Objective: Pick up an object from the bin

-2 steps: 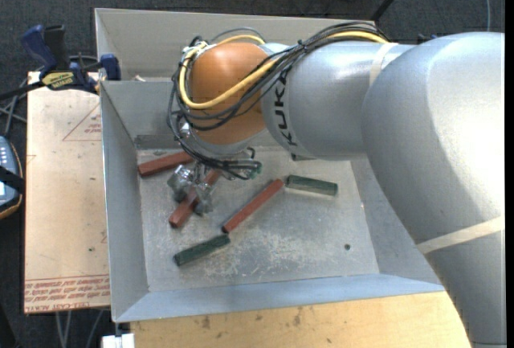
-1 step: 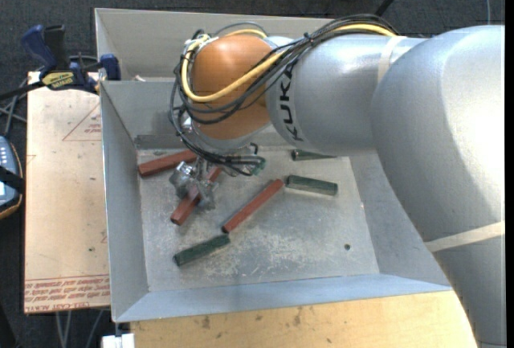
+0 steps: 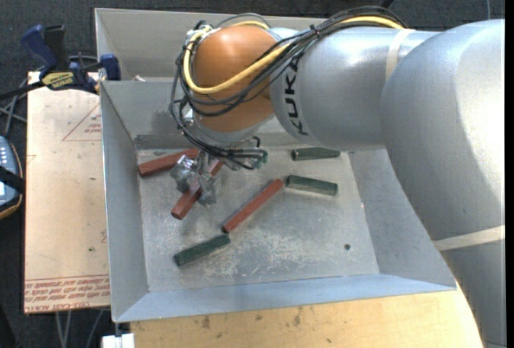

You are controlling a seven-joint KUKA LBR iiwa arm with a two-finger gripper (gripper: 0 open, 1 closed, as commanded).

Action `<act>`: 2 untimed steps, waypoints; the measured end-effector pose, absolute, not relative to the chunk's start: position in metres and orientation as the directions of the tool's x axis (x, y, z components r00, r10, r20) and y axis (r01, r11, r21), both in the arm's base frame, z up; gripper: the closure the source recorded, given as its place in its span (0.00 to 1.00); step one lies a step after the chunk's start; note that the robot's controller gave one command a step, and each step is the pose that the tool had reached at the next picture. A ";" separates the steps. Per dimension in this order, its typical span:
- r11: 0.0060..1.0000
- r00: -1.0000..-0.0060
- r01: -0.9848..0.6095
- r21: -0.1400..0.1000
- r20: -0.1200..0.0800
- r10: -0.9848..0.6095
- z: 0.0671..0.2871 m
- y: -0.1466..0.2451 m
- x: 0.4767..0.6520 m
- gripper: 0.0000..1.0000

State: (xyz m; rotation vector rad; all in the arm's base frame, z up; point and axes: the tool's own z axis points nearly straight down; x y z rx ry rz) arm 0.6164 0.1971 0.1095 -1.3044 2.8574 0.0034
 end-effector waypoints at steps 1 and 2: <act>0.656 -0.656 -0.755 -0.001 -0.005 -0.755 0.123 0.197 0.617 1.00; 0.656 -0.656 -0.755 -0.001 -0.005 -0.755 0.131 0.198 0.617 1.00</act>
Offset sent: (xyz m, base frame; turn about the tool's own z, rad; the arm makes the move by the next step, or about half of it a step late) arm -0.0002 0.0000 0.0073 0.0000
